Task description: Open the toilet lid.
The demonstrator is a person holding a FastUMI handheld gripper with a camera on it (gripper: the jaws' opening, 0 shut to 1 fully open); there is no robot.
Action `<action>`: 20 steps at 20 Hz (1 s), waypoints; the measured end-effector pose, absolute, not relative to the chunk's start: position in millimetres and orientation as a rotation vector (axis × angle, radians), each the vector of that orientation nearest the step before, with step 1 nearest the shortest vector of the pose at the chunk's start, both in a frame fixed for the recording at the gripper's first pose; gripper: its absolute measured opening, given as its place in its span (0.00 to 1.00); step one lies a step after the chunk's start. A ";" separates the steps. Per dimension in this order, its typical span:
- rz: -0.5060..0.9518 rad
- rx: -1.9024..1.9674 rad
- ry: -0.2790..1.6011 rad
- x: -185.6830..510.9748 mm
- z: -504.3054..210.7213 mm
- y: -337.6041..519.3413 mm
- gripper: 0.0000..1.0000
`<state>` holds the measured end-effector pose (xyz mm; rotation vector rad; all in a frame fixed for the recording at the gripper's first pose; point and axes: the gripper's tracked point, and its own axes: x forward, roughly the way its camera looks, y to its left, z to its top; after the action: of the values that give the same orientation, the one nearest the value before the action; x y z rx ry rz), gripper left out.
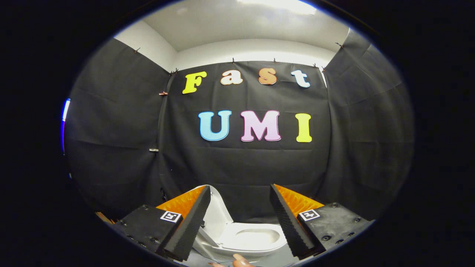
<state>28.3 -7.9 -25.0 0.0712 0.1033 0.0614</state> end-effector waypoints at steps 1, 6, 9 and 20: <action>0.060 0.071 0.104 28.6 -25.4 -8.5 0.99; 0.053 0.080 0.118 31.3 -30.8 -11.3 0.99; 0.051 0.079 0.120 31.7 -32.3 -12.8 0.99; 0.042 0.085 0.121 30.4 -32.4 -20.1 0.99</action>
<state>30.4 -20.1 -32.4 0.0853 0.1215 0.0420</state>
